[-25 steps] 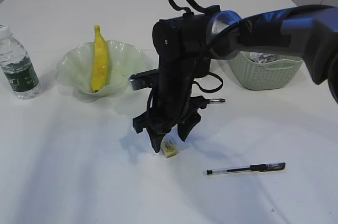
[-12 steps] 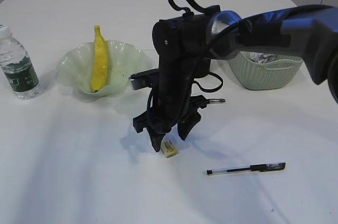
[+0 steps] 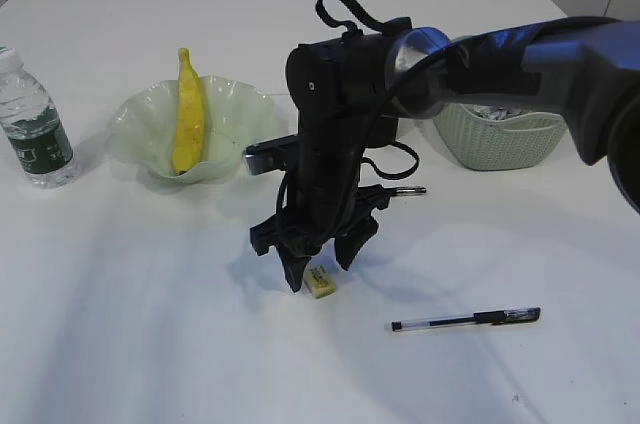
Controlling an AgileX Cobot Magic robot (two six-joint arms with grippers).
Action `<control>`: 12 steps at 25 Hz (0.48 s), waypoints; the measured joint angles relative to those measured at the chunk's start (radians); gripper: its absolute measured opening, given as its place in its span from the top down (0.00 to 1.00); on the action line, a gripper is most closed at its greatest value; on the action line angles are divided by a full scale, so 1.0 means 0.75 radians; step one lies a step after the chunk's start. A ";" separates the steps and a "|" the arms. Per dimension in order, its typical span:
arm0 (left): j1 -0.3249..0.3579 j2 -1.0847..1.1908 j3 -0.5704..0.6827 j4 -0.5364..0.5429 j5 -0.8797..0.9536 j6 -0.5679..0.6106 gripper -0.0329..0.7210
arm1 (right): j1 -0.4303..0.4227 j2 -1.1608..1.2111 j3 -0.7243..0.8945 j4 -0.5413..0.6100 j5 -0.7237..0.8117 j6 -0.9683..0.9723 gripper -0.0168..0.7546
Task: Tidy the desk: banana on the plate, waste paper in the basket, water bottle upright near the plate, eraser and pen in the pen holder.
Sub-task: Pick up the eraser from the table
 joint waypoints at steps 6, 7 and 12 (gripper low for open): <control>0.000 0.000 0.000 0.000 0.000 0.000 0.17 | 0.000 0.000 -0.003 -0.014 0.000 0.000 0.31; 0.000 0.000 0.000 0.000 0.000 0.000 0.17 | 0.000 0.000 -0.003 -0.019 0.000 0.000 0.31; 0.000 0.000 0.000 0.000 0.000 0.000 0.17 | 0.000 0.000 -0.003 -0.034 0.000 0.003 0.31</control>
